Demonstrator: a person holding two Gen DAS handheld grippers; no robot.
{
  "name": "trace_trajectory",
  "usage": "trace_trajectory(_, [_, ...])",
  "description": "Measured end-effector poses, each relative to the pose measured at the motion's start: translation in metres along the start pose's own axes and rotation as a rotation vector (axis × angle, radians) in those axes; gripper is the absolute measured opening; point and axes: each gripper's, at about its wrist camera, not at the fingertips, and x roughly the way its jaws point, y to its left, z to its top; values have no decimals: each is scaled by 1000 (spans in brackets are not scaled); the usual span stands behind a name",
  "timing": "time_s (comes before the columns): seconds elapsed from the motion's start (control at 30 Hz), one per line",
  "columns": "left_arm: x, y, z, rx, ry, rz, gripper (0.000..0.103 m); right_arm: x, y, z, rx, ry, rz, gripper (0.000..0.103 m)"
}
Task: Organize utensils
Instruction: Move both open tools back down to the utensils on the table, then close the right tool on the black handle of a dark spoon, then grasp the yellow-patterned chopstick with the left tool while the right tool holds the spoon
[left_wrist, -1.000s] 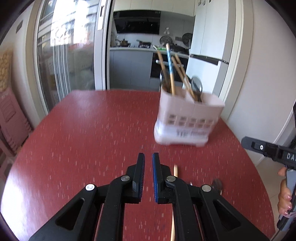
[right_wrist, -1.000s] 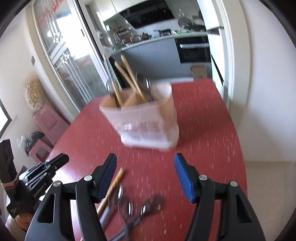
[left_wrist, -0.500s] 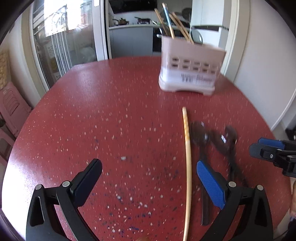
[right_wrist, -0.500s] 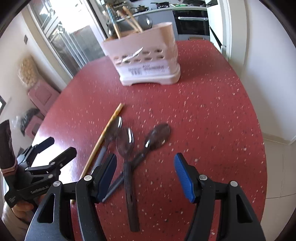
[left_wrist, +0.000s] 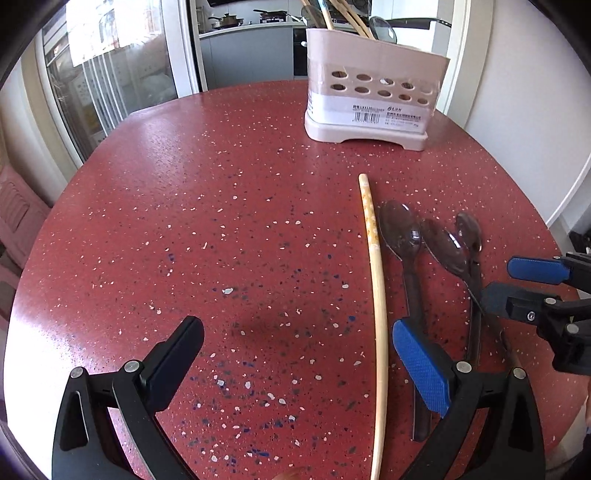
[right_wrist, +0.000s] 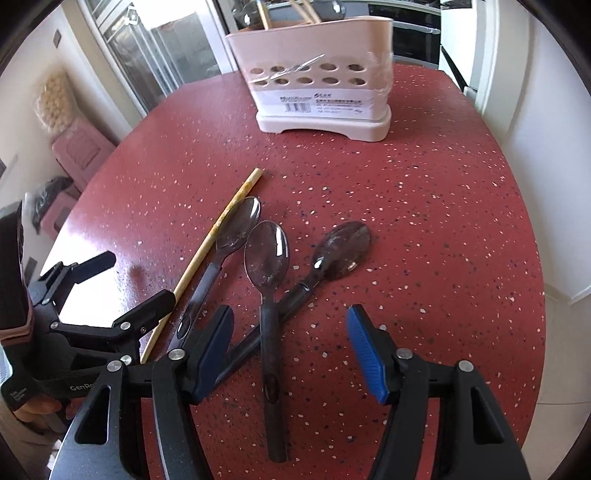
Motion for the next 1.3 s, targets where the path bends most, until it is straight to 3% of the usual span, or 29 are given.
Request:
trace_trajectory(0.4, [6,3,4,12,35,-4,103,16,19,10,-73,87,-70,41])
trace_trajectory(0.7, [12,2,14,31,53,-1,103,19,22,15,-89,98,-112,26])
trace_trajectory(0.77, [14,0,17,47,55,5,103,17,22,15,-79,92,-107,13])
trace_trajectory(0.97, [18,-10,27,111,75,-2,103,14,10,16,-31,85,-45,12])
trace_trajectory(1.17, [18,-20,38,164,113,-82,103,7,-6,16,19,53,43,12])
trace_trajectory(1.3, [20,-27,46,205,154,-125,92,2,-17,16,56,34,98,12])
